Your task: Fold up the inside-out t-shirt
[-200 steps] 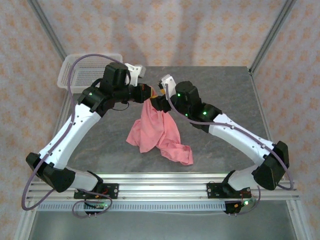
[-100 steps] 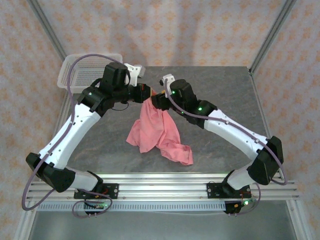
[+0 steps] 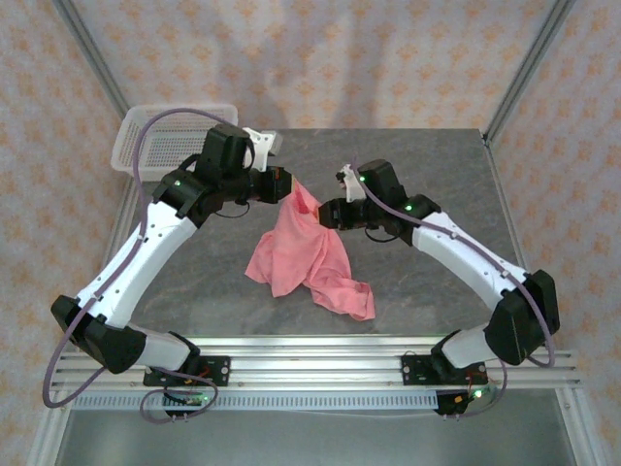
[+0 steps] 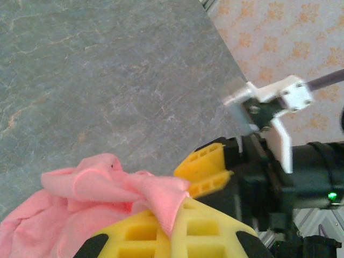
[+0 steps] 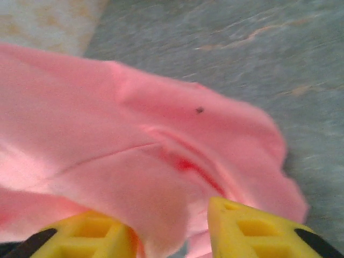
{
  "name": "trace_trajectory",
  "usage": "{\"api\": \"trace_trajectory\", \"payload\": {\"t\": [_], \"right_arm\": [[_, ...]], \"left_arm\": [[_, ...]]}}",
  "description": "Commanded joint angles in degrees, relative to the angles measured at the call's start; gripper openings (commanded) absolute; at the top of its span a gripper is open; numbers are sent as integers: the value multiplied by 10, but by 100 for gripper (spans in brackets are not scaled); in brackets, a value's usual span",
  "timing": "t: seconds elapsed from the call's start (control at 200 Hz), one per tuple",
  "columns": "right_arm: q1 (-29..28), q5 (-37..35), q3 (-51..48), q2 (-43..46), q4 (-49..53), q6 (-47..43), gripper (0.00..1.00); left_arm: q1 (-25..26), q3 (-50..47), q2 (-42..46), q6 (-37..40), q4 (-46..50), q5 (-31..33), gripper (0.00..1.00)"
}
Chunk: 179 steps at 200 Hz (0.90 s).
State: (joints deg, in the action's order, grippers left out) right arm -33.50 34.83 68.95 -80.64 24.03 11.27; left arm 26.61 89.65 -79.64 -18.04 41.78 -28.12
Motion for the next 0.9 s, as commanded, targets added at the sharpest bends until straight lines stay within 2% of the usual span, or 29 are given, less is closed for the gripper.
{"api": "trace_trajectory", "payload": {"t": [0.0, 0.14, 0.22, 0.305, 0.385, 0.495, 0.615, 0.741, 0.816, 0.891], "right_arm": [[-10, 48, 0, 48, -40, -29, 52], [-41, -88, 22, 44, -85, -136, 56], [-50, -91, 50, 18, -90, -193, 56], [-58, -54, 62, -4, -102, -236, 57], [-62, -35, 61, -16, -129, -234, 57], [-71, -82, 56, -33, -162, -230, 55], [-81, -202, 60, -55, -185, -234, 53], [-82, -271, 88, -68, -153, -227, 54], [-82, -278, 104, -71, -107, -222, 51], [-81, -245, 111, -54, -71, -201, 48]], "left_arm": [[2, -12, 17, -5, -9, 0, 0], [2, -12, 7, -14, -18, -10, 0], [2, -5, -1, -15, -14, -15, 0], [2, 0, -4, -14, -13, -13, 0], [2, 5, -7, -12, -11, -10, 0], [2, 4, -6, -18, -15, -8, 0], [2, 2, -6, -22, -17, -8, 0], [2, 3, -6, -17, -8, -3, 0], [2, 0, -5, -16, -6, 3, 0], [2, 0, -6, -15, -3, 5, 0]]}}
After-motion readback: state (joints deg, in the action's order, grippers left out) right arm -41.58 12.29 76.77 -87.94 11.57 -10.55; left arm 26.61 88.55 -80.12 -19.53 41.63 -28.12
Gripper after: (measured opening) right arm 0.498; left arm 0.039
